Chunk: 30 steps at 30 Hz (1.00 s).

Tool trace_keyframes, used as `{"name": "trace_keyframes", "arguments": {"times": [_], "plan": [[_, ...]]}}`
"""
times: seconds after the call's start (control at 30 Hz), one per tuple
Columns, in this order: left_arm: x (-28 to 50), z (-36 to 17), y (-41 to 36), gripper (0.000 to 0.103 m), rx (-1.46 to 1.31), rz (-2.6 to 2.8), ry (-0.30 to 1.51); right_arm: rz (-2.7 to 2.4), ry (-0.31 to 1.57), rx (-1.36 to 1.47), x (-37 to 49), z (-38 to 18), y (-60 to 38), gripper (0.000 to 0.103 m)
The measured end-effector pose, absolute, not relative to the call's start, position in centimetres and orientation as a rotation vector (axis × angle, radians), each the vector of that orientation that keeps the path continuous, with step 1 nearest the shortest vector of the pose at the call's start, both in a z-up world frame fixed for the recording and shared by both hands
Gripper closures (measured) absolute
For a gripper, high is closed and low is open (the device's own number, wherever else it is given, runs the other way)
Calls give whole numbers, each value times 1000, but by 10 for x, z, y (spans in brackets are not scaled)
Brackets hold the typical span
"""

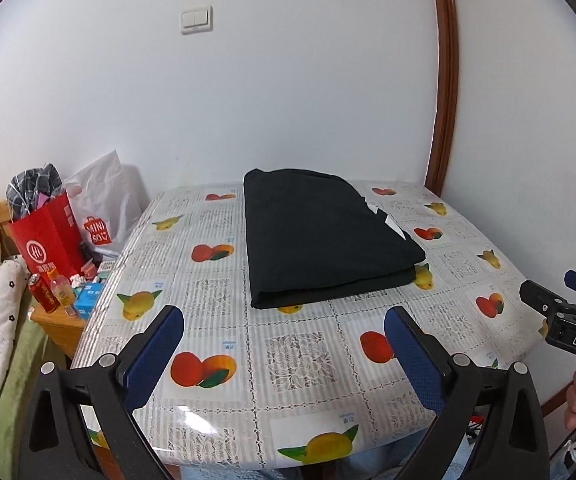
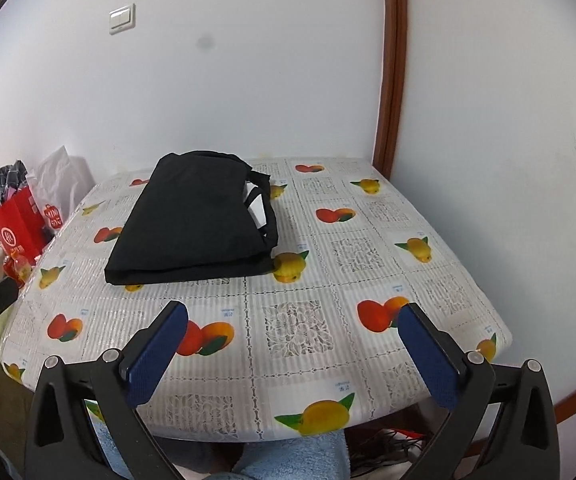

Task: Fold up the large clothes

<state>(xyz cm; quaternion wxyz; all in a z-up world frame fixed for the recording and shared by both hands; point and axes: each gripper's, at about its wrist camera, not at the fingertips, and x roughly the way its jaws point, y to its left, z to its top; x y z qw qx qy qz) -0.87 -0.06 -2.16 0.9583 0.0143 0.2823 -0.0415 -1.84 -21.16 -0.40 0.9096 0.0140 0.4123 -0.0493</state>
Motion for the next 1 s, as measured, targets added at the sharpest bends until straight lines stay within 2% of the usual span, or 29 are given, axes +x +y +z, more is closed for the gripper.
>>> {"name": "trace_keyframes", "arguments": {"times": [1.0], "plan": [[-11, -22, 3, 2, -4, -75, 581, -110, 818, 51, -28, 6, -215, 0]]}}
